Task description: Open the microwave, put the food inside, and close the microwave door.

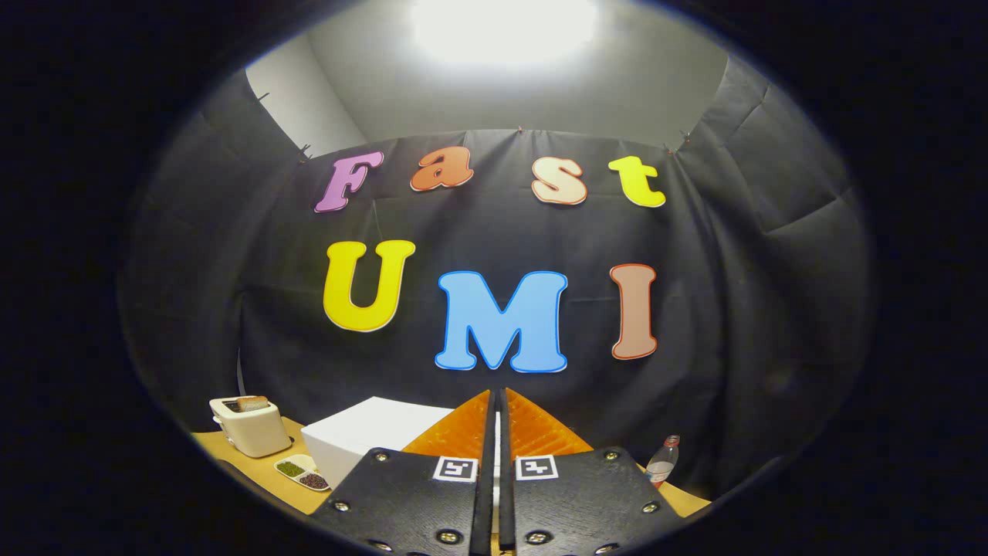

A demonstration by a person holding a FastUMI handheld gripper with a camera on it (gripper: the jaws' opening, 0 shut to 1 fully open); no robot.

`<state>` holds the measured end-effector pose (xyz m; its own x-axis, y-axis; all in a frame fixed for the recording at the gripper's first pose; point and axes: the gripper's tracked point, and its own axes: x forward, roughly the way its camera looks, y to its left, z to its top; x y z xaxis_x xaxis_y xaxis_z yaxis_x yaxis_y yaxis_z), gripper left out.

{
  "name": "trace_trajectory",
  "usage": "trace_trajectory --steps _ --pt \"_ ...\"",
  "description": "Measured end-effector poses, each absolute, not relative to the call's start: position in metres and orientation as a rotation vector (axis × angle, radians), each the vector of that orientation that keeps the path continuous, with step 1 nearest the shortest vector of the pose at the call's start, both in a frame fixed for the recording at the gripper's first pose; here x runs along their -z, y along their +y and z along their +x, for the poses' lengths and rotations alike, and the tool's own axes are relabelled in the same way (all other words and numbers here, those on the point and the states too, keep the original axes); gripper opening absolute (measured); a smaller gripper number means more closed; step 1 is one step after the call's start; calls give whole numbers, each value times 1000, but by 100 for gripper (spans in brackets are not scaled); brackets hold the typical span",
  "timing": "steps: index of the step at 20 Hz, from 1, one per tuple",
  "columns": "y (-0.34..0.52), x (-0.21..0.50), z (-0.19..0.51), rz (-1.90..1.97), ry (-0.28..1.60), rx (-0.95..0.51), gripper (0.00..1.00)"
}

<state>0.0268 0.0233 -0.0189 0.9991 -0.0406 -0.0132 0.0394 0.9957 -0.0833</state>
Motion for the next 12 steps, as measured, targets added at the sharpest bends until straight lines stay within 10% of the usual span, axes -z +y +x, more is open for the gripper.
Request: trace_trajectory --steps 9,12 --pt "17 49 52 -49 66 58 4" --pt "16 38 49 59 36 65 53"
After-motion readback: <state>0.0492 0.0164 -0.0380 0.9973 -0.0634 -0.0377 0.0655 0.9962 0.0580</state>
